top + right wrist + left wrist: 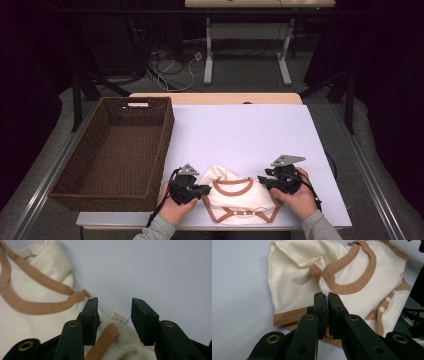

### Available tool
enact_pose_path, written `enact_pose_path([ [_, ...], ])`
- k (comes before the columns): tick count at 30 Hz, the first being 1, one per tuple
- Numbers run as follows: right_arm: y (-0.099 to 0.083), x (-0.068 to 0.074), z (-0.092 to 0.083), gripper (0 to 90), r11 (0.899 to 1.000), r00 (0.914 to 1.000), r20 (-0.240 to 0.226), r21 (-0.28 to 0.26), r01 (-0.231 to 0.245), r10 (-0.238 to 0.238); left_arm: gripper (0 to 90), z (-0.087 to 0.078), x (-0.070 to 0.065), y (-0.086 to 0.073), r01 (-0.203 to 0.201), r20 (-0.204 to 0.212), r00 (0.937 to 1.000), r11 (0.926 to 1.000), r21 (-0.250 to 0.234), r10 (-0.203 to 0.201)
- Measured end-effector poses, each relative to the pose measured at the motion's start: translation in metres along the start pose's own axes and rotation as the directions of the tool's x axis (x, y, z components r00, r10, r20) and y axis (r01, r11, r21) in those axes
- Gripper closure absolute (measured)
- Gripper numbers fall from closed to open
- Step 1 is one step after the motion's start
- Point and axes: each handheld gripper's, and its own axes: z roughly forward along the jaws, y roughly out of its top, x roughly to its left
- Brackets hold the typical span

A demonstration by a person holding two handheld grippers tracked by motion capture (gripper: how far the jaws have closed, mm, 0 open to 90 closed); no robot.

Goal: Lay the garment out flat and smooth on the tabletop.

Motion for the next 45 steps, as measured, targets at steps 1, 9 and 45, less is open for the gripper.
enact_pose_path([
  [1, -0.002, 0.001, 0.0, 56.9, 1.0, 0.9999, -0.006, 0.013, 0.014, -0.014, 86.3, 0.0, 0.0, 0.0, 0.001, -0.001, 1.0, 1.0, 0.0, -0.001],
  [9, -0.011, 0.012, -0.005, 59.1, 0.994, 0.9955, -0.019, 0.051, 0.094, -0.093, 86.3, 0.001, 0.002, -0.001, -0.001, -0.004, 1.0, 1.0, 0.004, 0.002],
  [45, 0.016, -0.008, -0.044, 78.9, 0.985, 0.9968, 0.058, -0.162, 0.064, -0.056, 86.5, -0.011, 0.004, 0.056, -0.093, -0.115, 0.9901, 0.9905, -0.101, 0.082],
])
